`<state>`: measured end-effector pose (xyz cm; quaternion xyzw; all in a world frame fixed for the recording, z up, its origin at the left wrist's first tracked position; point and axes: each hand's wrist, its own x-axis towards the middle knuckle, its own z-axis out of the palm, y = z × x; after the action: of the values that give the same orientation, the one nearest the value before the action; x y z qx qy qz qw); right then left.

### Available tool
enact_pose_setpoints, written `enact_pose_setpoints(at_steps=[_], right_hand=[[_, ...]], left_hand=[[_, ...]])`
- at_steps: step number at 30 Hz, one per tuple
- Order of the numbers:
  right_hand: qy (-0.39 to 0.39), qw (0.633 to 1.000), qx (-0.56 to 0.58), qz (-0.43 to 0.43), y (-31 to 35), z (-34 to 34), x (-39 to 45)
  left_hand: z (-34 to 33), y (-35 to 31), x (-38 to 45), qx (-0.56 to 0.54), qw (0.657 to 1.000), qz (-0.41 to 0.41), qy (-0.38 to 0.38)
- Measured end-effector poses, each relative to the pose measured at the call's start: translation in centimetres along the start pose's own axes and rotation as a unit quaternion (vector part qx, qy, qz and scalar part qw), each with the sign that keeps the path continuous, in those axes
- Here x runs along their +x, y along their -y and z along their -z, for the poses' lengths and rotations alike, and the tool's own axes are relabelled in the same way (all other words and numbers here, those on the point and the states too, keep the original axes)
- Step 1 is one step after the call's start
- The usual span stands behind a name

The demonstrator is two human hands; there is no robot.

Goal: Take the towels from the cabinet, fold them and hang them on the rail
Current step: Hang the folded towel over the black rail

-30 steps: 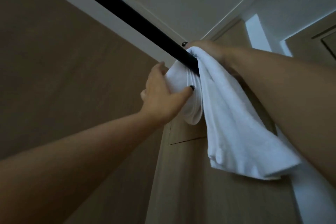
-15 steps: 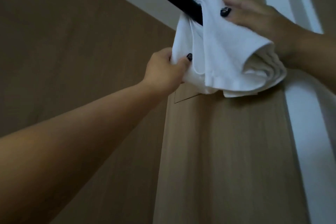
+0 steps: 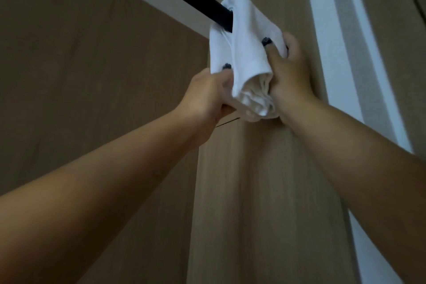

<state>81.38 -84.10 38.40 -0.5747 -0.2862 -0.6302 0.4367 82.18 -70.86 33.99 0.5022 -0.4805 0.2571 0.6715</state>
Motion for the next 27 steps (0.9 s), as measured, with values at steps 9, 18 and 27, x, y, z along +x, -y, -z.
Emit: enact_pose_setpoints(at_steps=[9, 18, 27], right_hand=[[0.197, 0.917, 0.249, -0.240, -1.7, 0.7, -1.6], [0.179, 0.902, 0.284, -0.272, -2.2, 0.6, -3.4], [0.023, 0.943, 0.212, -0.256, -1.6, -0.6, -4.8]], left_hand=[[-2.2, -4.7, 0.9, 0.274, 0.955, 0.112, 0.026], [-0.5, -4.1, 0.5, 0.298, 0.949, 0.098, 0.033], [-0.1, -1.6, -0.8, 0.245, 0.966, 0.034, -0.080]])
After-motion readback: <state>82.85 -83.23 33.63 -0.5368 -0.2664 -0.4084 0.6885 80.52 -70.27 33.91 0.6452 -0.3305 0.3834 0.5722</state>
